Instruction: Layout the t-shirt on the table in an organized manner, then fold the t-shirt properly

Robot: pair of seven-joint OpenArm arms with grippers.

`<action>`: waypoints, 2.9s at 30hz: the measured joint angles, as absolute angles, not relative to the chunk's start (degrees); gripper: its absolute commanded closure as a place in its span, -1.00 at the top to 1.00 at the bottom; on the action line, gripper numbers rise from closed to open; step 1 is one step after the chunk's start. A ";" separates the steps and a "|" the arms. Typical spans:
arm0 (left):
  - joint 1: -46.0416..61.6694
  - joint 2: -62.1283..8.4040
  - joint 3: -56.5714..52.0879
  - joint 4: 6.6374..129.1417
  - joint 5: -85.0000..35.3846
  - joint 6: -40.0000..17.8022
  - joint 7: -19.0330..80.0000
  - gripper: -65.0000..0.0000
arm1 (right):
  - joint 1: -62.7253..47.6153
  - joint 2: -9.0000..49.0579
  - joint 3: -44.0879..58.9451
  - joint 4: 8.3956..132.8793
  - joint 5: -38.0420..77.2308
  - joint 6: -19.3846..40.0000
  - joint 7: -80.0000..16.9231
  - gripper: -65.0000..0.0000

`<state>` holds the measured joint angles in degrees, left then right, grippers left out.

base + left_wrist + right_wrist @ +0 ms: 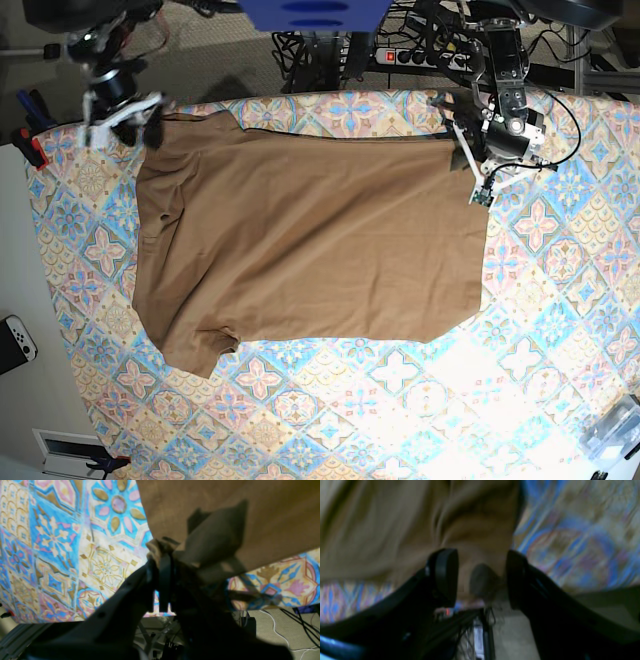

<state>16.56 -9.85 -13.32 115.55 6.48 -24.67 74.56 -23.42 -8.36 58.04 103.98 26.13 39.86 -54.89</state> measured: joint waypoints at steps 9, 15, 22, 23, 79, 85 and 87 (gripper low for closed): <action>16.62 -9.89 -13.43 115.55 6.48 -24.67 74.59 -1.00 | -18.87 -7.07 61.89 95.83 26.96 40.12 -62.37 -0.10; 16.58 -9.87 -13.43 115.55 6.48 -24.67 74.59 -1.00 | -19.05 -6.81 61.93 95.79 27.00 40.05 -62.57 -0.10; 16.56 -9.85 -13.43 115.57 6.48 -24.67 74.59 -1.00 | -18.74 -6.50 61.93 96.01 28.10 40.10 -67.07 -0.10; 16.58 -9.85 -13.43 115.55 6.48 -24.67 74.59 -1.00 | -18.74 -6.50 61.93 96.01 28.12 40.10 -67.22 -0.10; 21.85 -9.34 -11.92 119.92 6.22 -24.71 71.70 -1.00 | -23.44 -7.33 62.15 108.27 25.32 39.88 -78.56 -1.00; 20.78 -9.34 -12.19 119.87 6.22 -24.75 72.64 -1.00 | -19.90 -7.29 62.13 108.29 25.67 39.88 -80.18 -1.00; 19.31 -9.37 -12.19 119.87 6.20 -24.69 71.68 -1.00 | -19.90 -7.31 62.13 108.29 25.41 39.88 -80.86 -1.00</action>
<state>19.31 -9.37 -12.19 119.87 6.20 -24.69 71.68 -19.90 -7.31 62.13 108.29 25.41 39.88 -80.86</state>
